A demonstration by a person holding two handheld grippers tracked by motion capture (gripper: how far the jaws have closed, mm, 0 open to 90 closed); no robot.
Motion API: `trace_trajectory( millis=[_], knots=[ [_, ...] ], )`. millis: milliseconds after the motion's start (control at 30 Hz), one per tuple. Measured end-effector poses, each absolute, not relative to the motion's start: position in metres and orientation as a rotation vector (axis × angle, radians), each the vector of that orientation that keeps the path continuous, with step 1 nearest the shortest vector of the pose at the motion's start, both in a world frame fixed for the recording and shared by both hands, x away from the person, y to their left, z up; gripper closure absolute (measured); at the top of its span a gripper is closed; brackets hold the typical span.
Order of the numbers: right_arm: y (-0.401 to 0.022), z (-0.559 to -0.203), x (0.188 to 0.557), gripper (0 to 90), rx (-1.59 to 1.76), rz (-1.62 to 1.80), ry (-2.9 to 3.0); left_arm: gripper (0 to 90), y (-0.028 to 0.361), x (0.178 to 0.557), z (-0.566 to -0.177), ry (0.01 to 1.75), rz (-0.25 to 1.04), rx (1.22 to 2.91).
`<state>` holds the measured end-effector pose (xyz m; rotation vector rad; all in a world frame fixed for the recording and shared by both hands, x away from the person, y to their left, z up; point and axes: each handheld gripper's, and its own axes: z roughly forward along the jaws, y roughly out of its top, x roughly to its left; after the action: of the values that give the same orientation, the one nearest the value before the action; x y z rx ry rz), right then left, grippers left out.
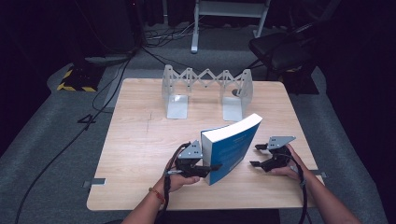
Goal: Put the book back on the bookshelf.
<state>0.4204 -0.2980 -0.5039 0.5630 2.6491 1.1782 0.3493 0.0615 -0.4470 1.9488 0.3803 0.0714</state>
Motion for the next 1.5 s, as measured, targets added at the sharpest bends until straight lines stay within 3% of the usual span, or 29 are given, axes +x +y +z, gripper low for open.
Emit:
trace_trajectory(
  millis=[533,967,1200,1267,1333,1500],
  knots=[
    [-0.285,-0.504,0.417,21.3,0.522,1.188,2.681,59.0,0.067,0.345,-0.443,0.35,0.078,1.992],
    [-0.261,-0.503,0.41,22.7,0.422,1.257,2.71,59.6,0.091,0.344,-0.439,0.286,0.008,2.044],
    [-0.24,-0.502,0.404,28.0,0.331,1.371,2.721,59.1,0.094,0.343,-0.439,0.284,0.011,2.05],
    [-0.235,-0.5,0.4,36.0,0.267,1.377,2.748,58.7,0.094,0.341,-0.438,0.288,0.035,2.057],
    [-0.235,-0.5,0.398,35.8,0.235,1.371,2.742,56.6,0.095,0.34,-0.439,0.306,0.065,2.06],
    [-0.239,-0.499,0.397,44.7,0.227,1.374,2.734,51.7,0.098,0.333,-0.441,0.343,0.134,2.067]
  ],
)
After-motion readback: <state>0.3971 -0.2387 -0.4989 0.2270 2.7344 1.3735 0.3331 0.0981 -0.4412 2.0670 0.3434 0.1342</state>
